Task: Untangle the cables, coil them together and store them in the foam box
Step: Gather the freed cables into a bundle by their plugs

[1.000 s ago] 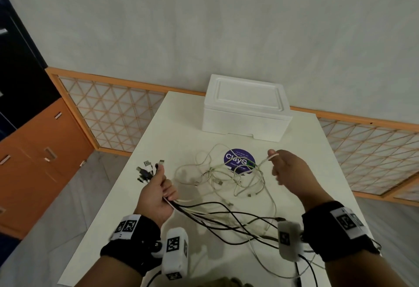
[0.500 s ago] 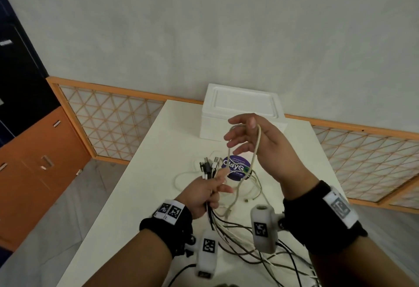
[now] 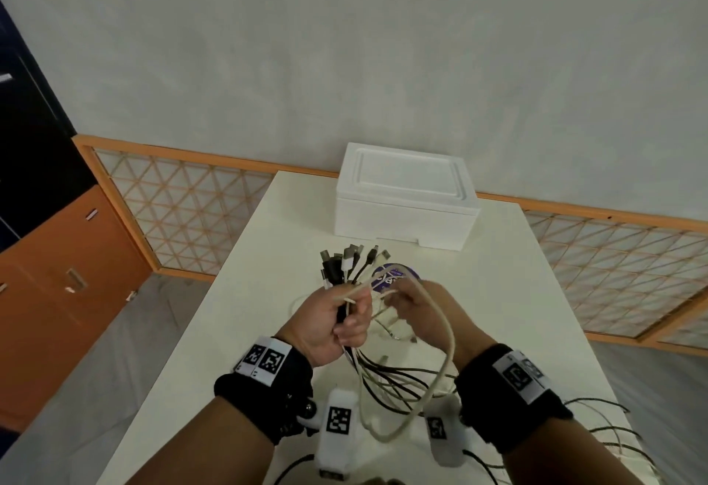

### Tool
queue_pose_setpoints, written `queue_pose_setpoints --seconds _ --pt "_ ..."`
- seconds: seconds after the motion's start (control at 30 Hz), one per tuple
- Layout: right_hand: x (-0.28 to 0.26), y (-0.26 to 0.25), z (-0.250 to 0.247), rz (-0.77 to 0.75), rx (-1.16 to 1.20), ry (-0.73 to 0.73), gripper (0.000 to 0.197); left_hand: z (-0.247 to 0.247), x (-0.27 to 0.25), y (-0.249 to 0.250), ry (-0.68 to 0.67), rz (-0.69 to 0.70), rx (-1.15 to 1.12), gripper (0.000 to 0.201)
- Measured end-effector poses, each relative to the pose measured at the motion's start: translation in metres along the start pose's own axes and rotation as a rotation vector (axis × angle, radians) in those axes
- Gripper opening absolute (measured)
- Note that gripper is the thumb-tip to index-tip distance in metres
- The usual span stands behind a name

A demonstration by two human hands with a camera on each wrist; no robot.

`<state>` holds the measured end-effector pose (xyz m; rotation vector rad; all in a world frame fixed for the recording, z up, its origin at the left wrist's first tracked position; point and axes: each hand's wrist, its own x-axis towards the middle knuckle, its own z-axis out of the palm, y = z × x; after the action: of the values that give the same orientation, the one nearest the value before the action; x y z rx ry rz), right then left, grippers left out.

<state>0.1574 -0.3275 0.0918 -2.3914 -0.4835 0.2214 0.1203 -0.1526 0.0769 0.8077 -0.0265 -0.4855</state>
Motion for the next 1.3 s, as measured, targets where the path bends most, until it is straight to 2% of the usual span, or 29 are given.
queue_pose_setpoints --seconds 0.13,0.2,0.27,0.3,0.37,0.43,0.5,0.57,0.6,0.67,0.73,0.83,0.9,0.97,1.03,1.17,1.3 --pt "-0.01 -0.002 -0.033 0.046 0.219 0.299 0.018 -0.019 -0.006 -0.009 0.304 0.095 -0.092 0.021" --pt "-0.022 0.008 -0.057 0.083 0.106 0.429 0.018 -0.034 -0.01 -0.014 0.457 0.157 -0.15 0.023" --pt "-0.037 0.033 -0.082 0.226 -0.098 0.478 0.023 -0.048 -0.015 -0.021 0.565 0.19 -0.173 0.026" --pt "-0.049 0.049 -0.095 0.344 -0.215 0.445 0.023 -0.054 -0.018 -0.024 0.599 0.197 -0.177 0.029" --pt "-0.071 0.08 -0.112 0.604 -0.329 0.29 0.013 -0.061 -0.021 -0.029 0.647 0.203 -0.165 0.034" --pt "-0.089 0.098 -0.113 0.781 -0.322 0.138 0.044 -0.063 -0.023 -0.034 0.671 0.213 -0.137 0.034" --pt "-0.093 0.095 -0.106 0.721 -0.292 0.161 0.06 -0.061 -0.022 -0.038 0.671 0.221 -0.113 0.032" --pt "-0.086 0.069 -0.089 0.527 -0.253 0.232 0.055 -0.055 -0.02 -0.04 0.651 0.212 -0.083 0.03" --pt "-0.08 0.05 -0.075 0.419 -0.224 0.216 0.048 -0.051 -0.018 -0.041 0.636 0.205 -0.065 0.03" --pt "-0.065 0.012 -0.039 0.222 -0.188 0.094 0.038 -0.041 -0.016 -0.044 0.598 0.195 -0.023 0.029" --pt "-0.051 -0.017 0.003 0.037 -0.193 -0.071 0.037 -0.03 -0.015 -0.046 0.547 0.178 0.025 0.03" --pt "-0.039 -0.025 0.05 -0.14 -0.26 -0.223 0.029 -0.018 -0.017 -0.047 0.466 0.16 0.06 0.031" --pt "-0.036 -0.014 0.065 -0.175 -0.274 -0.23 0.023 -0.017 -0.021 -0.042 0.443 0.163 0.086 0.035" --pt "-0.037 -0.003 0.071 -0.146 -0.27 -0.24 0.021 -0.02 -0.026 -0.037 0.439 0.161 0.101 0.04" --pt "-0.038 0.005 0.072 -0.131 -0.18 -0.246 0.017 -0.024 -0.031 -0.033 0.432 0.16 0.097 0.043" --pt "-0.035 0.002 0.07 -0.173 -0.084 -0.303 0.026 -0.027 -0.033 -0.033 0.424 0.165 0.065 0.044" --pt "-0.038 0.004 0.07 -0.192 -0.11 -0.32 0.022 -0.03 -0.034 -0.028 0.418 0.212 -0.105 0.046"
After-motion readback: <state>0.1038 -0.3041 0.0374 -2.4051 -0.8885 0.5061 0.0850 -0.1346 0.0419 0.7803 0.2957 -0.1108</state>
